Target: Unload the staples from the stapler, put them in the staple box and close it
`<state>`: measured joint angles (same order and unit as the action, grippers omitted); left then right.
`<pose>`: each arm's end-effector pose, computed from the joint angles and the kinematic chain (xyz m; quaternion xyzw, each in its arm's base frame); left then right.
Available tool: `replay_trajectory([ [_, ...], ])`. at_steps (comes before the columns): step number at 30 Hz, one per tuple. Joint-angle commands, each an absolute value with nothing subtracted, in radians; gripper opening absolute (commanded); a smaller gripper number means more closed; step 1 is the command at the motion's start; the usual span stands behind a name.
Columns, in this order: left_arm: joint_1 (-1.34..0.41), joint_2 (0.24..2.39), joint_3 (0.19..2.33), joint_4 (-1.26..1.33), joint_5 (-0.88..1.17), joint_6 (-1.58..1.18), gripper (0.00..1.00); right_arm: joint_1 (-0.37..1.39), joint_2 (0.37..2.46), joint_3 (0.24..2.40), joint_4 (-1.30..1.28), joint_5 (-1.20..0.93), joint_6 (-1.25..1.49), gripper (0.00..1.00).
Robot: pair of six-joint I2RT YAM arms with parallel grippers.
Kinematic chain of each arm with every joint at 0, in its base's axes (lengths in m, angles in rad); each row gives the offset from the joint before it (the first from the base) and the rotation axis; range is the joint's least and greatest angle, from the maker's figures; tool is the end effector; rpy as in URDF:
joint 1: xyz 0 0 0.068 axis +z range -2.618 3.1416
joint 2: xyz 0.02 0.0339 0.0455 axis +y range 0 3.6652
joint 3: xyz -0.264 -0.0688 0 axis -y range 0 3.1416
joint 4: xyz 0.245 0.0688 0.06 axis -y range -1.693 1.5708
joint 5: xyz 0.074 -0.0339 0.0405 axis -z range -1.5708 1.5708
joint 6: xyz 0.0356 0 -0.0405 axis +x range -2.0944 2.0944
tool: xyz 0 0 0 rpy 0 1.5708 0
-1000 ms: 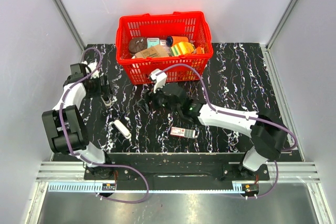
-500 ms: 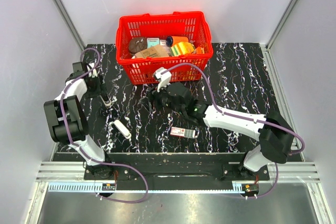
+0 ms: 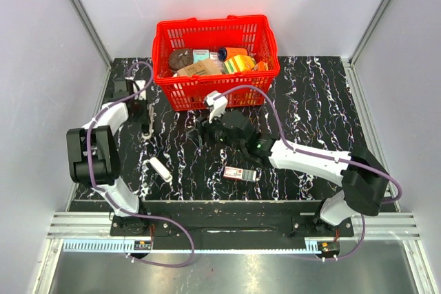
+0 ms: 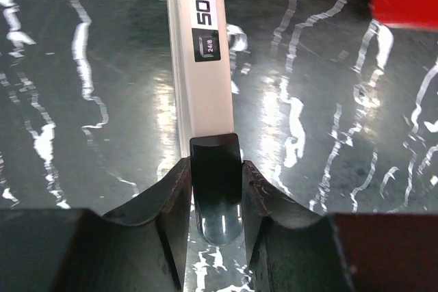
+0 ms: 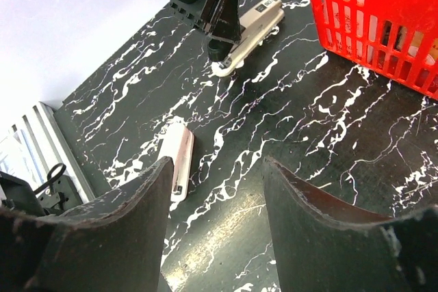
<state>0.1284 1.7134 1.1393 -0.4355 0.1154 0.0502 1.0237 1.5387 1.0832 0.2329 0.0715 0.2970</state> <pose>0.3516 0.0413 0.1996 -0.0215 0.9592 -0.0305 0.2803 0.1919 0.3102 0.2993 -0.2566 0.7377 0.3606 0.5098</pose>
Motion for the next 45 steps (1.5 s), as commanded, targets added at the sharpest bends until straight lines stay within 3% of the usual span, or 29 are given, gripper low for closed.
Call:
replay_trajectory([
  [1,0.061,1.649,1.100,-0.468,0.183,0.113,0.16,1.023,1.467,1.072,0.226,0.126,0.299,0.60],
  [13,0.008,1.418,1.065,-0.557,0.218,0.069,0.16,1.023,1.361,1.035,0.175,0.209,0.275,0.59],
  [20,-0.118,1.347,1.002,-0.551,0.259,0.097,0.16,1.023,1.301,1.009,0.146,0.261,0.264,0.59],
  [36,-0.340,1.450,0.993,-0.388,0.129,-0.090,0.11,1.023,1.230,0.970,0.045,0.379,0.290,0.59],
  [41,-0.367,1.447,0.959,-0.341,0.164,-0.147,0.15,1.023,1.238,0.969,-0.038,0.420,0.328,0.59],
  [45,-0.376,1.439,0.937,-0.310,0.236,-0.181,0.34,1.023,1.267,0.986,-0.096,0.446,0.368,0.58],
])
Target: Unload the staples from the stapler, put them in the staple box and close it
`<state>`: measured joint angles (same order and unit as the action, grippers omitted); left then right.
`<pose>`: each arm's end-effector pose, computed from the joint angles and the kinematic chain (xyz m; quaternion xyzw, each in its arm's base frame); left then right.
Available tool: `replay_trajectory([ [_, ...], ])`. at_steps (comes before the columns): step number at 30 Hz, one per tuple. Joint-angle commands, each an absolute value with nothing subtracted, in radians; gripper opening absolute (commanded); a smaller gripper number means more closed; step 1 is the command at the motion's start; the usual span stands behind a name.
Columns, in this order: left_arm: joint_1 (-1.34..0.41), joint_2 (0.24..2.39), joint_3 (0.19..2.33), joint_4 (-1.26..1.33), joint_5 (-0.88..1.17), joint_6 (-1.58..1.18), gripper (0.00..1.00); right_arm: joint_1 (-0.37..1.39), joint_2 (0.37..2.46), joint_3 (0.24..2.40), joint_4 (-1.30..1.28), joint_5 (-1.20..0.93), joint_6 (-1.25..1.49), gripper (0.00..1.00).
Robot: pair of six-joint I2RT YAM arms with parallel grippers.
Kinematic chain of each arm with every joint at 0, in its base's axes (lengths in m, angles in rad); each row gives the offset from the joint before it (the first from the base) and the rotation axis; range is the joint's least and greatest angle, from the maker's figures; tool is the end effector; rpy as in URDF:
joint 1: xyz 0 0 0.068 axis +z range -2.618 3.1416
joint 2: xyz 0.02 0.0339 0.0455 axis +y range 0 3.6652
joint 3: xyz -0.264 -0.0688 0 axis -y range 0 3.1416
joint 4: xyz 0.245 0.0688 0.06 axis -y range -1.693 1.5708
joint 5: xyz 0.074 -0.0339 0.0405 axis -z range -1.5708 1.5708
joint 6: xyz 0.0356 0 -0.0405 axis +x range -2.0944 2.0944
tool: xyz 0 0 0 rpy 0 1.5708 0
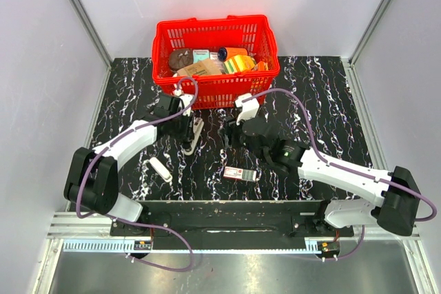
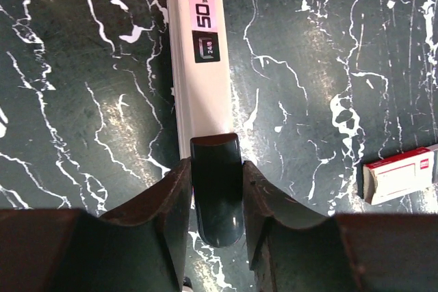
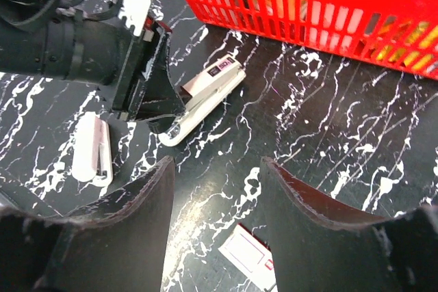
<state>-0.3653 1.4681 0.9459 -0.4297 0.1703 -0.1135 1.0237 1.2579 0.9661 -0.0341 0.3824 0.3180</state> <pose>0.2766 -0.1123 0.2171 0.1449 0.9383 -0.1506 0.2756 0.1633 0.2425 0.3174 -0.1717 0.7868 0.2349 0.5443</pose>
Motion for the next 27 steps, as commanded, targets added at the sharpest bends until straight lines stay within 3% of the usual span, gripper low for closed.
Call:
replay_trajectory([
  [1,-0.382,1.436,0.931,-0.308,0.241,-0.184,0.40,1.023,1.275,0.991,-0.109,0.454,0.376,0.58],
  [3,-0.387,1.427,0.914,-0.301,0.241,-0.187,0.48,1.023,1.288,0.999,-0.127,0.466,0.394,0.57],
  [12,-0.384,1.378,0.949,-0.382,0.316,-0.138,0.59,1.026,1.347,1.045,-0.190,0.450,0.460,0.57],
  [19,-0.295,1.134,0.937,-0.538,0.443,0.066,0.77,1.084,1.612,1.247,-0.388,0.508,0.606,0.76],
  [22,-0.169,1.059,0.945,-0.601,0.484,0.121,0.79,1.095,1.748,1.379,-0.465,0.506,0.641,0.80],
  [27,0.148,1.081,1.000,-0.753,0.719,0.239,0.97,1.098,1.954,1.616,-0.544,0.492,0.646,0.85],
])
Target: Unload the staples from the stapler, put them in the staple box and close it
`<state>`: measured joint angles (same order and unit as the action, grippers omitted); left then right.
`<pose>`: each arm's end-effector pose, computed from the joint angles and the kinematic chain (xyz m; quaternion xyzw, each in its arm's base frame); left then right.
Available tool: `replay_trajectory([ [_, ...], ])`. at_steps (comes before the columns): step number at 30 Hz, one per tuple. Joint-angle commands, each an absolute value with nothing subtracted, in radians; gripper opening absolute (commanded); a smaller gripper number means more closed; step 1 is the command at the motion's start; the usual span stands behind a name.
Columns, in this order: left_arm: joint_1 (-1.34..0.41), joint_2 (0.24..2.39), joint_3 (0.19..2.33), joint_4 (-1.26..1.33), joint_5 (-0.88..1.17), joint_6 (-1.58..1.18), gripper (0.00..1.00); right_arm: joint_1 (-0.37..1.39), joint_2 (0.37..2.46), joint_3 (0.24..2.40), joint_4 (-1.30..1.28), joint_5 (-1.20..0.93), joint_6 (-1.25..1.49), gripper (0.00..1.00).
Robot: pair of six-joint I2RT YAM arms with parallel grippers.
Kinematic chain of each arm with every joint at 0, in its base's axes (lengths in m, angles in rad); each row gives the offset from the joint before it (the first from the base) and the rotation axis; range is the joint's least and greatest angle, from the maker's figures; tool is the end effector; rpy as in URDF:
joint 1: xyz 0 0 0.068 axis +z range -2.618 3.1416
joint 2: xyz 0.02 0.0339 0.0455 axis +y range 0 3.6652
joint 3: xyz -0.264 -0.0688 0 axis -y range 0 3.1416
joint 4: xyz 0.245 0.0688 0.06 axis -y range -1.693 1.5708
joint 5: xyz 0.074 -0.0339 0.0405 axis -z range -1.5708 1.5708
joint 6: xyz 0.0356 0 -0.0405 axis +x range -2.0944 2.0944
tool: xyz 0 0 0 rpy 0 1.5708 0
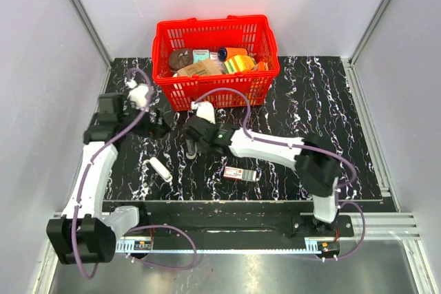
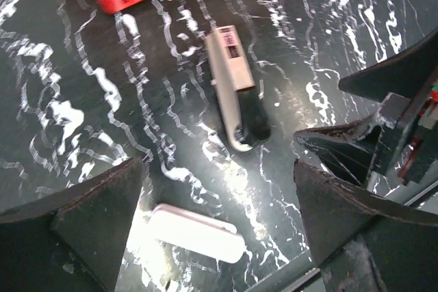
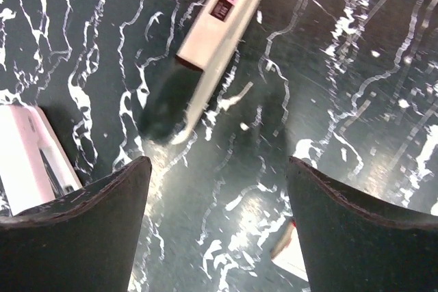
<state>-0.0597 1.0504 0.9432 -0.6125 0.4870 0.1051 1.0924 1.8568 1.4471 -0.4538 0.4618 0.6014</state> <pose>0.2167 -0.0296 0.3065 0.1719 0.8728 -0.2104 0.4055 0.2037 0.3584 0.2437 -0.1451 0.9051 0.1104 0.3841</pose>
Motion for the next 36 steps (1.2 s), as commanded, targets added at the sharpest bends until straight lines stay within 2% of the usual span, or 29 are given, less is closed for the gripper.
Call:
replay_trajectory([
  [1,0.223,1.109,1.005,-0.787,0.776,0.258,0.99,1.098,1.986,1.649,-0.548,0.485,0.644,0.86],
  [5,0.375,1.271,1.049,-0.954,0.877,0.371,0.99,1.097,2.089,1.768,-0.563,0.476,0.635,0.84],
  [8,0.478,1.307,1.069,-1.040,0.922,0.443,0.99,1.095,2.157,1.838,-0.590,0.489,0.646,0.81],
  [15,0.512,1.126,0.996,-0.916,0.761,0.402,0.99,1.074,2.236,1.862,-0.592,0.480,0.673,0.74],
  [19,0.500,0.910,0.937,-0.740,0.537,0.361,0.99,1.058,2.244,1.862,-0.575,0.472,0.670,0.63],
  [22,0.502,0.757,0.810,-0.521,0.350,0.226,0.99,1.051,2.252,1.867,-0.561,0.459,0.669,0.61],
  [25,0.500,0.739,0.735,-0.512,0.449,0.282,0.99,1.048,2.266,1.884,-0.560,0.451,0.663,0.59],
  [29,0.500,0.885,0.842,-0.633,0.532,0.281,0.99,1.046,2.270,1.882,-0.560,0.448,0.658,0.58],
  [36,0.466,0.943,0.887,-0.673,0.464,0.270,0.79,1.037,2.284,1.871,-0.552,0.430,0.653,0.45],
])
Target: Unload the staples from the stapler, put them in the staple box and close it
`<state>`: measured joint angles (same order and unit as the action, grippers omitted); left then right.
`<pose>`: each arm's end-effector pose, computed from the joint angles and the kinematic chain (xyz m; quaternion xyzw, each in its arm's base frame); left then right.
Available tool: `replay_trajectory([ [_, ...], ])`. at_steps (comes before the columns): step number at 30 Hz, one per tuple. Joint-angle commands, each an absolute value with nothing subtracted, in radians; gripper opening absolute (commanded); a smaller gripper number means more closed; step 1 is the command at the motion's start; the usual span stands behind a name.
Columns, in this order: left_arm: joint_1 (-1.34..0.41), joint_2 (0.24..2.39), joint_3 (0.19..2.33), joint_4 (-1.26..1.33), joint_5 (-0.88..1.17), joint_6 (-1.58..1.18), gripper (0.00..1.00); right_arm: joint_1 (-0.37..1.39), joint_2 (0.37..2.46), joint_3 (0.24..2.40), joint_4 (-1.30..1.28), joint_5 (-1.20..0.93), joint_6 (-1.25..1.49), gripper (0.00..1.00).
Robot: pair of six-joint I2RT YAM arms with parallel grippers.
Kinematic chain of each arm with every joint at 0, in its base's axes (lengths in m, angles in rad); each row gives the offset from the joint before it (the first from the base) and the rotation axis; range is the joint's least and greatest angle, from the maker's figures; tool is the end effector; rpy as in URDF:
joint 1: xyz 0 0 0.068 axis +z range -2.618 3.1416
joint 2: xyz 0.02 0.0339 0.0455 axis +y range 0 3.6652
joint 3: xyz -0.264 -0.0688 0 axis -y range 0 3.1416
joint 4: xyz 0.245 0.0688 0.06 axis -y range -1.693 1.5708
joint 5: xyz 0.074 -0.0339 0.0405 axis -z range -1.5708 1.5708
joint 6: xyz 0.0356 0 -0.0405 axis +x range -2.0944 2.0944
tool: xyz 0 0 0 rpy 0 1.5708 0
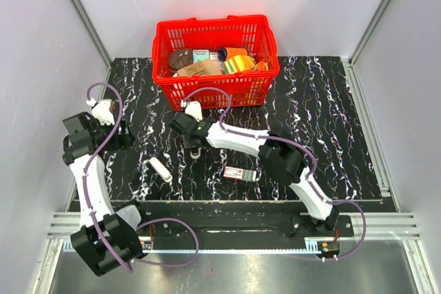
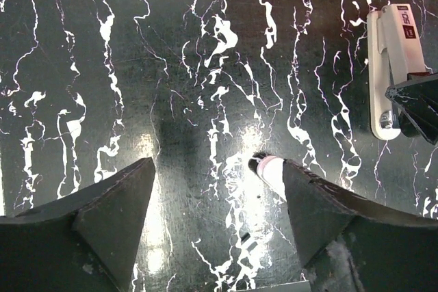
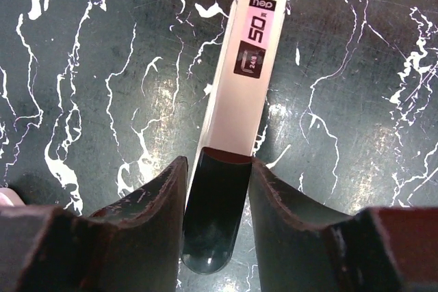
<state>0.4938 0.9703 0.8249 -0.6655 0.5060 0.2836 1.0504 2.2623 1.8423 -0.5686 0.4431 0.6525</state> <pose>0.1793 0.0769 0.2790 -0.0020 0.9039 -0.0790 0.4204 0.2593 0.4218 0.1831 -0.1229 0.9285 0.0719 0.3428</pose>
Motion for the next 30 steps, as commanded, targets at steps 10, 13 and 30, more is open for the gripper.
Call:
replay_trajectory([
  [10,0.407,0.988,0.977,-0.810,0.439,0.275,0.79,1.035,2.266,1.859,-0.552,0.394,0.661,0.13],
  [13,0.377,1.000,0.992,-0.844,0.462,0.281,0.85,1.043,2.206,1.816,-0.519,0.379,0.667,0.04],
  [30,0.012,1.054,0.903,-0.782,0.698,0.302,0.80,1.058,1.672,1.307,-0.052,0.406,0.807,0.00],
])
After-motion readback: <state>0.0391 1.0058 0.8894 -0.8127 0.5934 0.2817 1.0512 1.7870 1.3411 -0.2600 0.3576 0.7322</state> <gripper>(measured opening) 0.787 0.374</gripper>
